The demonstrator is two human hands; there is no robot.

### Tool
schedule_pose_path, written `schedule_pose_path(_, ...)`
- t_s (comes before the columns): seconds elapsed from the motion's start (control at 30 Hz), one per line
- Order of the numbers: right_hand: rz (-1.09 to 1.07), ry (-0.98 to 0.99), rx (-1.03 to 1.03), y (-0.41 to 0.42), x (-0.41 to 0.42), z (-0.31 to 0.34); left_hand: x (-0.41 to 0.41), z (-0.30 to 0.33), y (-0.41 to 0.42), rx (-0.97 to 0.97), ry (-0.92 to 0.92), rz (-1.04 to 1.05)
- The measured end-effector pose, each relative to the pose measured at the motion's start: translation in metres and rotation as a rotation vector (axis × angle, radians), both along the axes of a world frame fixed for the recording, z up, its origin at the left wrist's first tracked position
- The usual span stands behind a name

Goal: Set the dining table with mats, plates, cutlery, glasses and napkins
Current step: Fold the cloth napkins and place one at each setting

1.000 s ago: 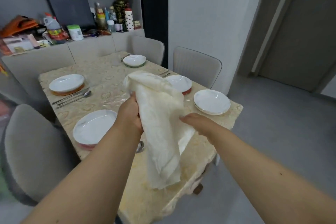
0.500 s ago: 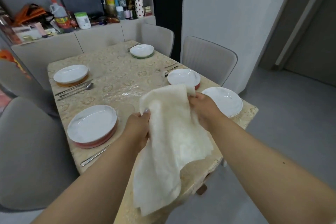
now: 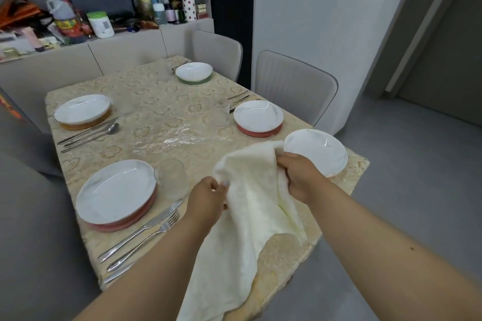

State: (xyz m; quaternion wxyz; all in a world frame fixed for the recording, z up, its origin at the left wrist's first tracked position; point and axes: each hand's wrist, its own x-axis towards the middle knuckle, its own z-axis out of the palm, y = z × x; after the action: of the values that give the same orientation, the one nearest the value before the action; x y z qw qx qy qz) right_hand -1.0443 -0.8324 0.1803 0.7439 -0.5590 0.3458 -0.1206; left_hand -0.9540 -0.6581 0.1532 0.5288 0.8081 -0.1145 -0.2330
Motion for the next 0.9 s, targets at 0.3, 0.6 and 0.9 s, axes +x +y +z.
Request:
schedule_pose_path(0.3, 0.221, -0.132, -0.174, -0.027, 0.024, 0.005, 0.009, 0.036, -0.045, -0.106, 0.15, -0.221)
schedule_pose_path(0.6, 0.466, -0.187, -0.061, -0.06, 0.055, 0.003, 0.01, 0.028, -0.074, -0.022, -0.096, -0.082)
schedule_pose_path(0.9, 0.672, -0.061, -0.29, -0.079, 0.068, -0.011, 0.001, 0.032, -0.052, -0.117, 0.077, 0.241)
